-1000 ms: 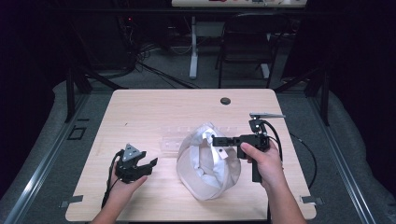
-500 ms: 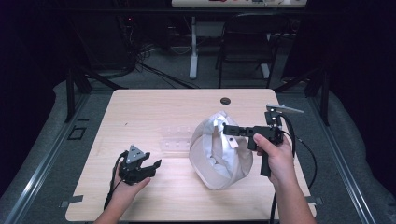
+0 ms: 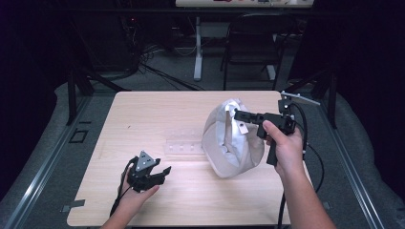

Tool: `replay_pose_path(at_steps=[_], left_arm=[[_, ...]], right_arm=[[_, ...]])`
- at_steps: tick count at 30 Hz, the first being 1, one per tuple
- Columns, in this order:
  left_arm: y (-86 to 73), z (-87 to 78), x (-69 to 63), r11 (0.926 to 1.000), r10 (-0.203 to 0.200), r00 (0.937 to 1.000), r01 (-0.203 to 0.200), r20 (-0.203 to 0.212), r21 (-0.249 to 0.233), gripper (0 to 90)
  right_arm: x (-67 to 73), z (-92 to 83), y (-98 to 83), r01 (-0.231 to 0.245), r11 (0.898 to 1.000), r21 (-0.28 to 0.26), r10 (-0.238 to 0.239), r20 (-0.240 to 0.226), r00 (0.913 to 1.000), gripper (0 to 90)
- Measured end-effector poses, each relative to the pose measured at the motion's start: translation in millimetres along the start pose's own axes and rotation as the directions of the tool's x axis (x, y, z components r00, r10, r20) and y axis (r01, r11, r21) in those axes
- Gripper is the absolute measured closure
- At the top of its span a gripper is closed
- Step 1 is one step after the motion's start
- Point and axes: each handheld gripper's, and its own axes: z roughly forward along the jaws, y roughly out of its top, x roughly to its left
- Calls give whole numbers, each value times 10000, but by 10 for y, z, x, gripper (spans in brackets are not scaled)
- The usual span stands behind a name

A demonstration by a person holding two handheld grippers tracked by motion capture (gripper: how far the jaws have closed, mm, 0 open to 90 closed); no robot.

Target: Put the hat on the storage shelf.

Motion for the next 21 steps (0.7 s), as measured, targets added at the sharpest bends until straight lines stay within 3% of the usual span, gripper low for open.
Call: replay_pose_path(at_steps=[17,21], left_arm=[[8,34,-81,9998,185,9996,-186,193,44,464],[31,56,-108,9998,179,9991,-180,377,40,461]], right_arm=[[145,111,417,-618,9952,-758,668,661,9956,824],[178,180,473,-649,9929,-994,756,1078,9913,824]])
